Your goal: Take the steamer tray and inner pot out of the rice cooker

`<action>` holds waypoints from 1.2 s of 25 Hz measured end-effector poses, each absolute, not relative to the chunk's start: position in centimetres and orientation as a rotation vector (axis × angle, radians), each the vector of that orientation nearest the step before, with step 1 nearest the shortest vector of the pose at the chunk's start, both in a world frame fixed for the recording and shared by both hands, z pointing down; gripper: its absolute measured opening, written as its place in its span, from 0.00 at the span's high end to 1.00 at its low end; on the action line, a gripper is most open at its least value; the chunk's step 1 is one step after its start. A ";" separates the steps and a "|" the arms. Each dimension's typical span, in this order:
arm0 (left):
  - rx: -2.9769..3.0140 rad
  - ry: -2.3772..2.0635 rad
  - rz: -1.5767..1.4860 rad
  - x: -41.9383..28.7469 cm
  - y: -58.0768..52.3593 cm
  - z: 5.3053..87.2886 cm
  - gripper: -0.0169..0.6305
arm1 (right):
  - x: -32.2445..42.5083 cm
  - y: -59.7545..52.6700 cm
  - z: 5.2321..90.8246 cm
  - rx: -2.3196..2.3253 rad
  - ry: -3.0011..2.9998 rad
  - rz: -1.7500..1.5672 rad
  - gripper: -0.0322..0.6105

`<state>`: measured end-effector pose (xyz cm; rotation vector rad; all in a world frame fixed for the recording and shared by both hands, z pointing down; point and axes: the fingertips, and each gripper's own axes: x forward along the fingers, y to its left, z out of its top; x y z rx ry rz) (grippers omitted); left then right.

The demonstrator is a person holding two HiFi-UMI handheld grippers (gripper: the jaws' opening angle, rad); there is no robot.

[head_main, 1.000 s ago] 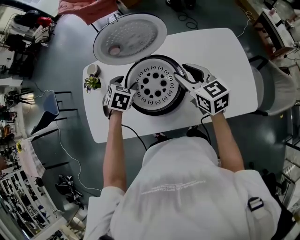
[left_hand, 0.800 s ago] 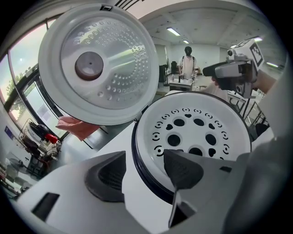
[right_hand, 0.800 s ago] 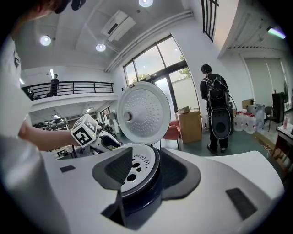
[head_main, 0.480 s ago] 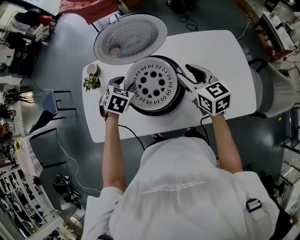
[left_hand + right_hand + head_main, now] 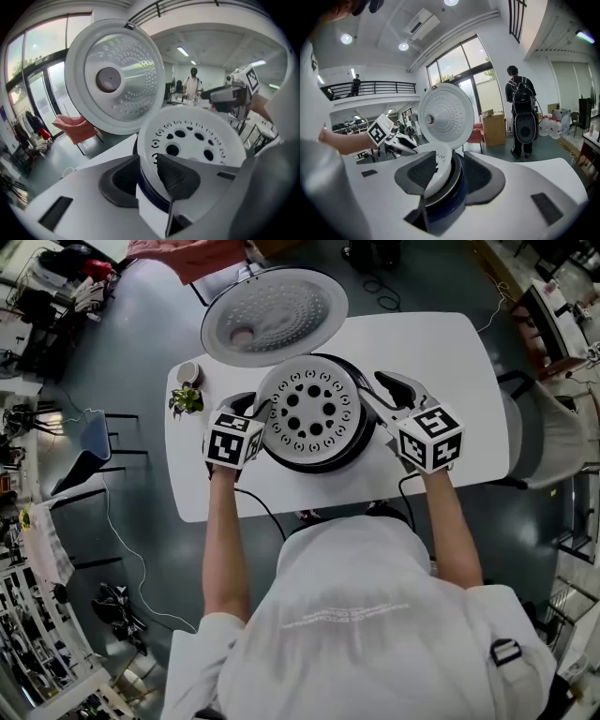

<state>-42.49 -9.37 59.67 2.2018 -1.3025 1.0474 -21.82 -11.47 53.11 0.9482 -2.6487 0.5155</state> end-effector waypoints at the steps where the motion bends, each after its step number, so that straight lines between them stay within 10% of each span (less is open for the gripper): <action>1: 2.203 -1.302 0.984 -42.1 -9.5 59.4 0.79 | -21.8 -11.6 52.9 0.945 -2.649 0.510 0.64; 30: 2.092 -1.477 0.022 -45.0 -8.1 51.9 0.90 | -27.3 -12.1 48.6 0.779 -2.743 0.351 0.64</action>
